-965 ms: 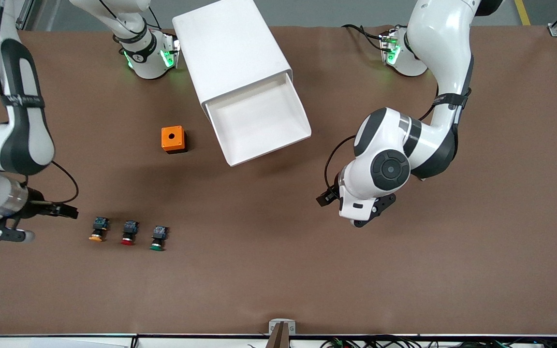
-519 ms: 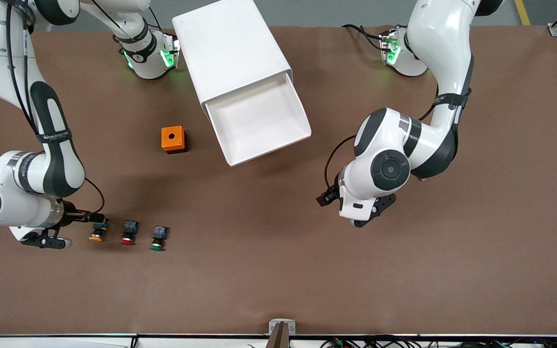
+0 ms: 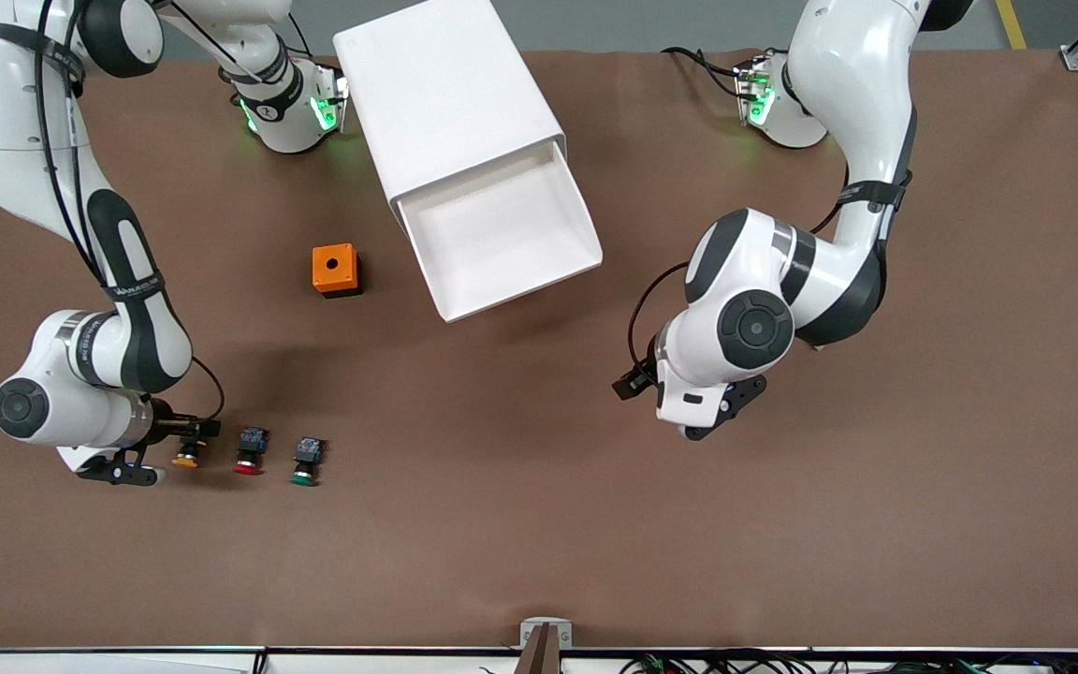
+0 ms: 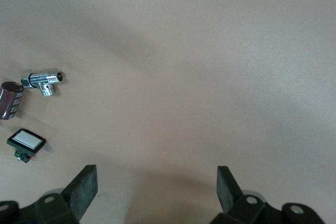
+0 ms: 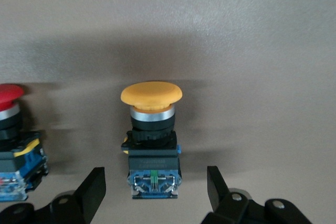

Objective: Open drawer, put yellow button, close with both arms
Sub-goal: 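Grasp the yellow push button with the right gripper and lift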

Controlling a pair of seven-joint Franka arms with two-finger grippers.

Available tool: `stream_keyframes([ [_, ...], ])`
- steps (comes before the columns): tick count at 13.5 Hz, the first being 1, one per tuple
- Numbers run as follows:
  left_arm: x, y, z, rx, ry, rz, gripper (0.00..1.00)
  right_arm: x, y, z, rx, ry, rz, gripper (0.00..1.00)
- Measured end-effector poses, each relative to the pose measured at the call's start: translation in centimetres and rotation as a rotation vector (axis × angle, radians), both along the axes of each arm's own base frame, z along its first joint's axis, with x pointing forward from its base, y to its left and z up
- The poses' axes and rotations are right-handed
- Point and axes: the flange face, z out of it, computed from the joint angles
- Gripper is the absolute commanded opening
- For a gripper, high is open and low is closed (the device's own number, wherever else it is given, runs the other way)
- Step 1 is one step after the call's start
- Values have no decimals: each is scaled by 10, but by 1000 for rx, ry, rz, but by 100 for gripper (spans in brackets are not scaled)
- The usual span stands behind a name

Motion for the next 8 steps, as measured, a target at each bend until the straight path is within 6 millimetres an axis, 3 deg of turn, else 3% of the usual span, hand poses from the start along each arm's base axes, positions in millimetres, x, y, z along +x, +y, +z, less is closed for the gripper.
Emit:
stream_keyframes([
  [3,0,-1,0,0,0,-1,100,1,1,0,1,-4,2,21],
  [5,-2,-3,0,0,0,-5,100,3,2,3,1,-11,3,5],
  [8,-5,-7,-2,1,4,-11,100,10,4,10,0,-30,6,5],
])
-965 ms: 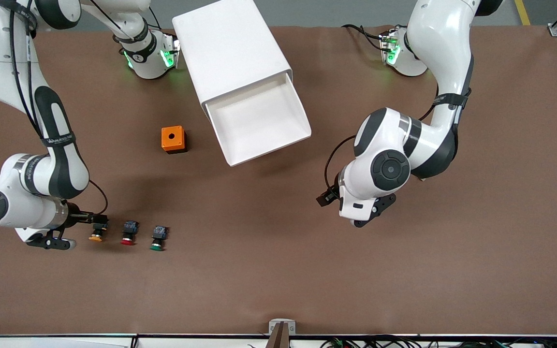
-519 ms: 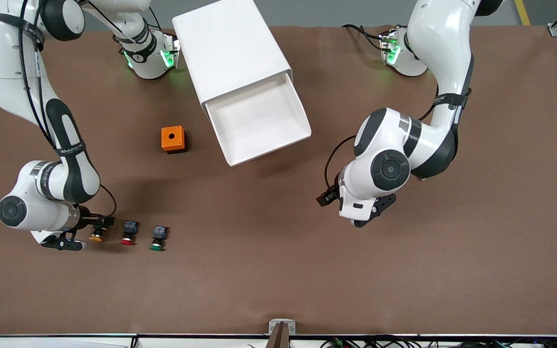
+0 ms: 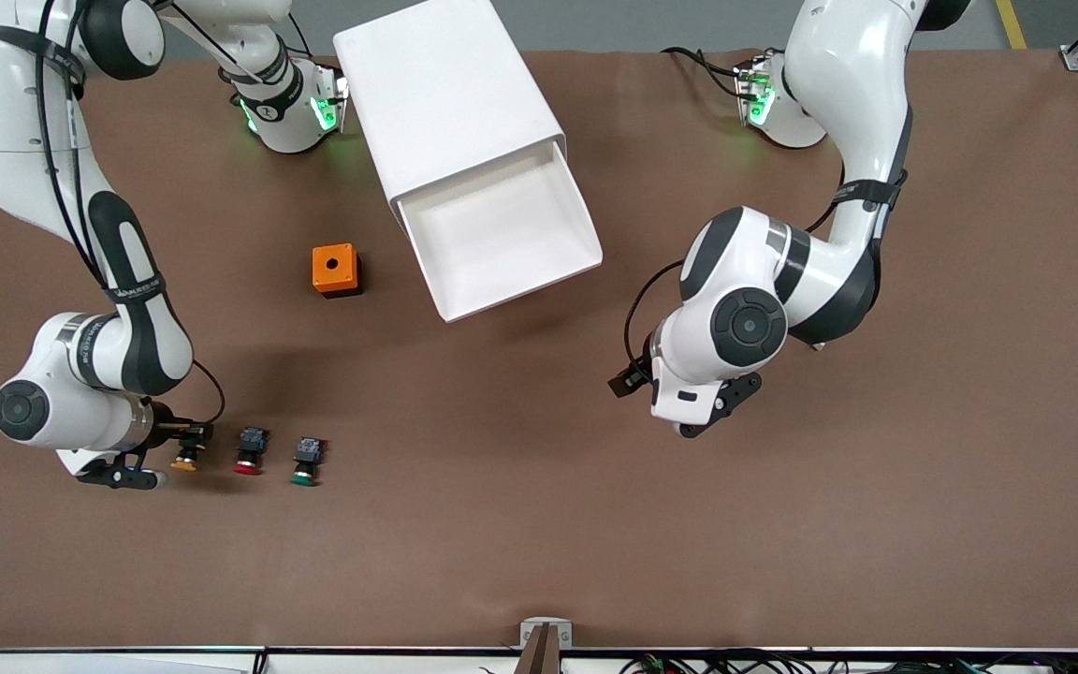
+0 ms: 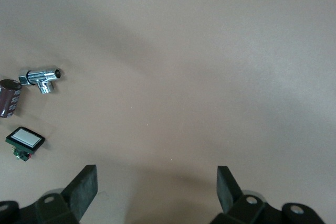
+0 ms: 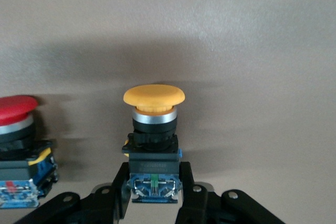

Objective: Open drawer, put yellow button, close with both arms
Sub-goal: 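Grasp the yellow push button with the right gripper and lift, then carry the yellow button into the open drawer with the right gripper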

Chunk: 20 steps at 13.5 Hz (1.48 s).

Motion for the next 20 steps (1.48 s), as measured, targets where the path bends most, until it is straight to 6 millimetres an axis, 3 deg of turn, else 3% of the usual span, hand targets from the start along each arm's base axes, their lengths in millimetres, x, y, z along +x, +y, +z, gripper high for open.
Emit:
stream_keyframes([
  [3,-1,-2,-1,0,1,-3,100,11,7,26,2,-48,10,5],
  [9,-2,-2,-2,1,3,-3,100,4,46,129,63,-23,-48,5],
  [13,-4,-5,-5,4,8,-9,100,-16,100,187,73,49,-157,5],
  [17,-6,-6,-7,6,12,-11,100,-44,165,247,42,80,-266,5],
  [20,-6,-7,-8,7,13,-13,99,-66,217,280,16,77,-364,5],
])
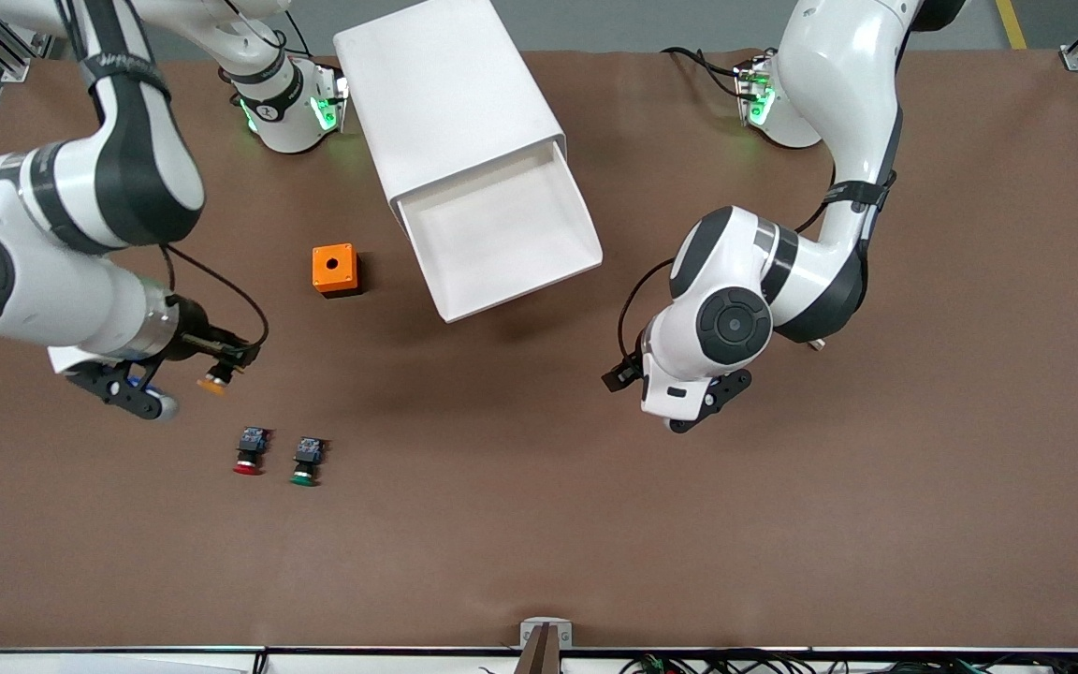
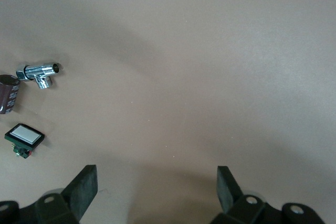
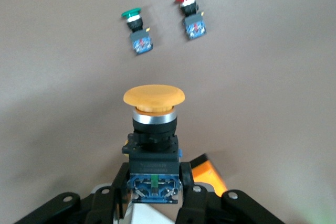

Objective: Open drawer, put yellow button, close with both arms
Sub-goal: 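Carry the yellow button into the open drawer with the right gripper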

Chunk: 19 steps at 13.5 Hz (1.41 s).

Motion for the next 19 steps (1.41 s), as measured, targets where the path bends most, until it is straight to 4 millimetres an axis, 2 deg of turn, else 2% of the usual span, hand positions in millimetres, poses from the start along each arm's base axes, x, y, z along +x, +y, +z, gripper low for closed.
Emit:
stream_keyframes([
  [6,-3,-8,1,-14,-11,-44,99,-52,106,38,-32,31,-264,5],
  [9,-8,-18,1,-34,-30,-122,99,-81,164,43,-53,37,-387,5],
  [11,-12,-24,2,-39,-33,-154,99,-97,198,39,-55,22,-454,5],
  [15,-15,-30,2,-44,-35,-181,100,-118,250,21,-20,-23,-567,5],
  [19,-18,-33,2,-44,-35,-187,100,-137,302,-9,11,-43,-654,5],
])
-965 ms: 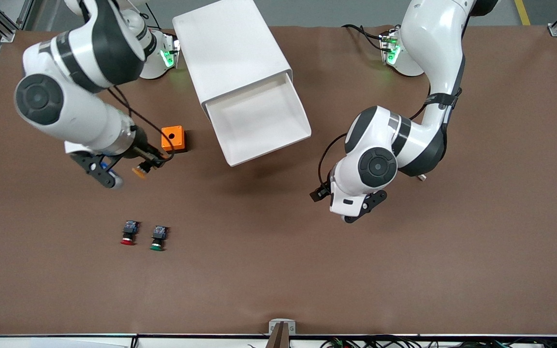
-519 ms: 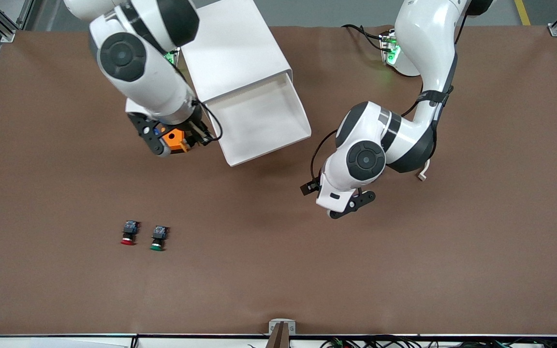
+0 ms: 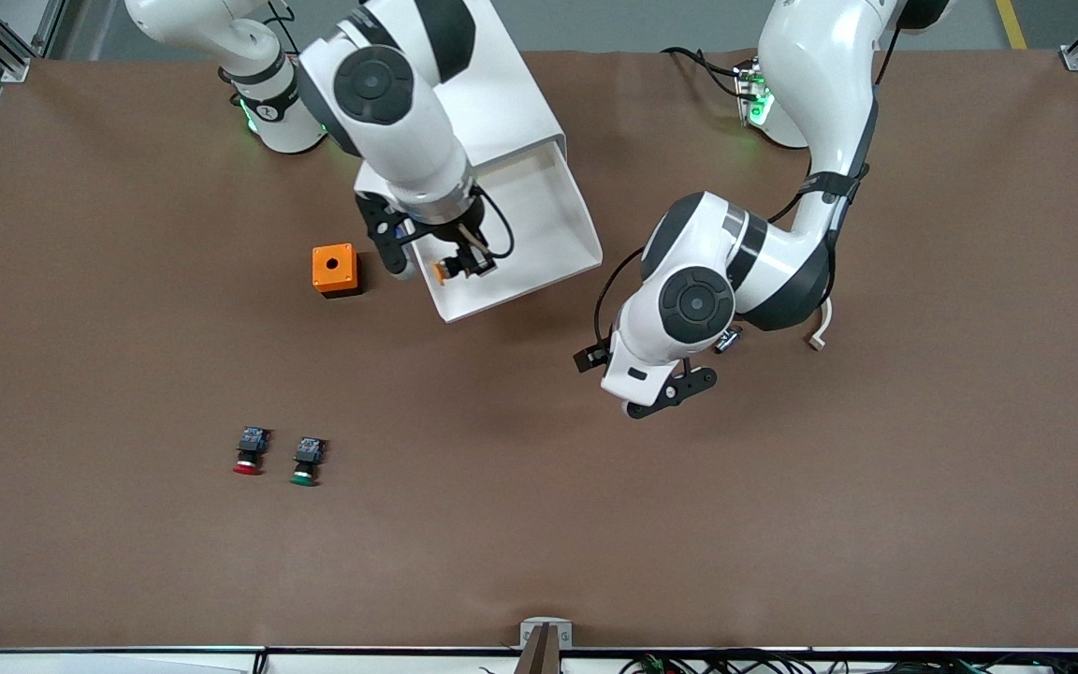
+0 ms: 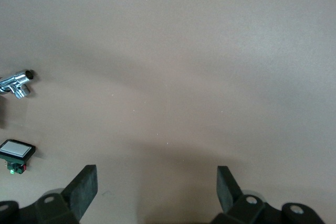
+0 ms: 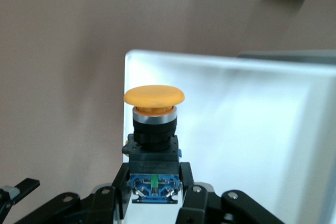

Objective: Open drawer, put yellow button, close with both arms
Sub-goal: 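Carry the yellow button into the open drawer with the right gripper, then release the button and withdraw the right gripper while the left gripper nears the drawer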

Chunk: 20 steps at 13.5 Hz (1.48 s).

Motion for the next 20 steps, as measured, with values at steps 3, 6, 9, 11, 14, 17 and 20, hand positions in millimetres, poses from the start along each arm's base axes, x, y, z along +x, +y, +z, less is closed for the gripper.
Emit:
stream_keyframes([
  [3,0,0,0,0,0,0,100,-6,26,-27,10,-7,-41,9],
  [6,0,0,0,0,0,0,100,-8,37,-43,13,-7,-68,31],
  [9,-1,-1,0,0,1,-2,100,-7,37,-44,13,-8,-79,71],
  [11,-5,-7,-1,2,2,-2,100,-3,34,-43,13,-11,-89,100],
  [14,-11,-15,-1,6,4,0,100,7,27,-33,24,-29,-107,100],
  [17,-17,-24,-1,8,5,1,100,44,-17,-2,11,-44,-74,100],
  [20,-26,-41,-1,0,-15,1,100,82,-87,32,2,-55,19,100],
])
